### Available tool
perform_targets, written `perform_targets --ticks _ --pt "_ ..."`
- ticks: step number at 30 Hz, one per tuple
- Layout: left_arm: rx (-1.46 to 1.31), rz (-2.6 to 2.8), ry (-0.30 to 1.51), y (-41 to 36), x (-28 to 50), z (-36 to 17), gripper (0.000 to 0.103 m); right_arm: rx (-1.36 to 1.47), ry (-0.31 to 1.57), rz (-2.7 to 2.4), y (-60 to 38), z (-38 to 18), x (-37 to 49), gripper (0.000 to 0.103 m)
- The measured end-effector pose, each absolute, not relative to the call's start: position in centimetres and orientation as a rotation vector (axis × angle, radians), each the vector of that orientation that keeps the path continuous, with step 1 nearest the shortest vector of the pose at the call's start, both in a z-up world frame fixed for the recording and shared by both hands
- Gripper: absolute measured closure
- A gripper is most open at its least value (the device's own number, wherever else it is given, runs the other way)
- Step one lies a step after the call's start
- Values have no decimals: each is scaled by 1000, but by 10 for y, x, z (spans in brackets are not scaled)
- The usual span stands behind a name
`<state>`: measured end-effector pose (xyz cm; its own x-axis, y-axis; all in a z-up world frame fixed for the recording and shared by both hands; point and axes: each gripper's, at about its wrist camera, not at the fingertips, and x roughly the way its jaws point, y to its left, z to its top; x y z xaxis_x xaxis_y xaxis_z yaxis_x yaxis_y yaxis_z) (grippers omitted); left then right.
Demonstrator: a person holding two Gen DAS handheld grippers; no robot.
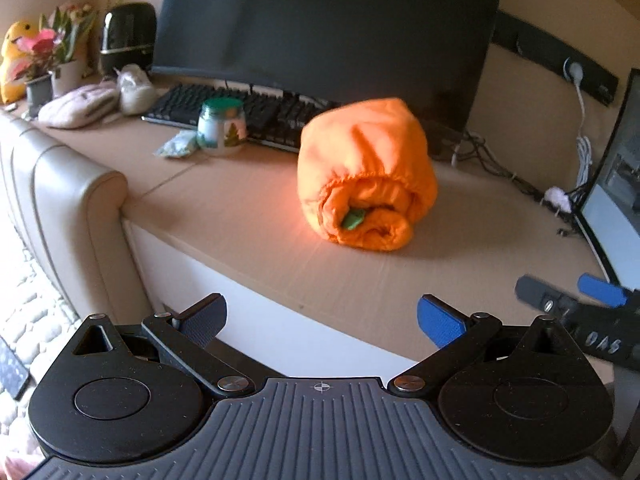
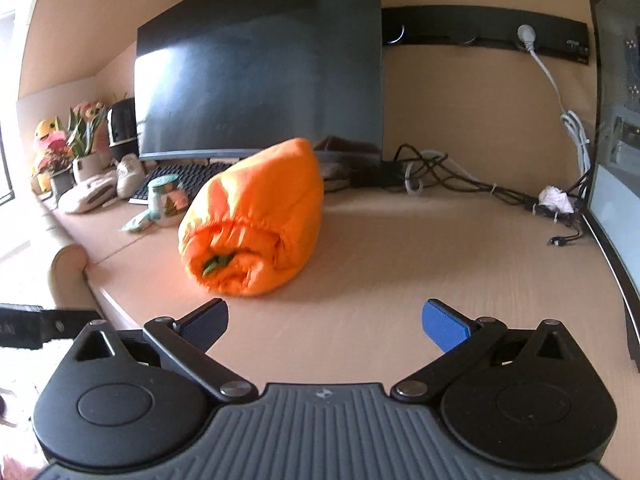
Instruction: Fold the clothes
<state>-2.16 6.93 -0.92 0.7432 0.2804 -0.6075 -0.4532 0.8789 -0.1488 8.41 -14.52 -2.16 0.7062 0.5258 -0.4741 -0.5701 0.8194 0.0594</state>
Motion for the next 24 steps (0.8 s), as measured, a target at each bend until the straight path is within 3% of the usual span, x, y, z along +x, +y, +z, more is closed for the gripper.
perform_targets --ticks 8,24 --pt "-187 449 606 44 -21 6 0 -137 397 624 -148 -13 69 0" --pt "-188 442 625 35 -26 5 0 -118 412 672 -143 -14 62 0"
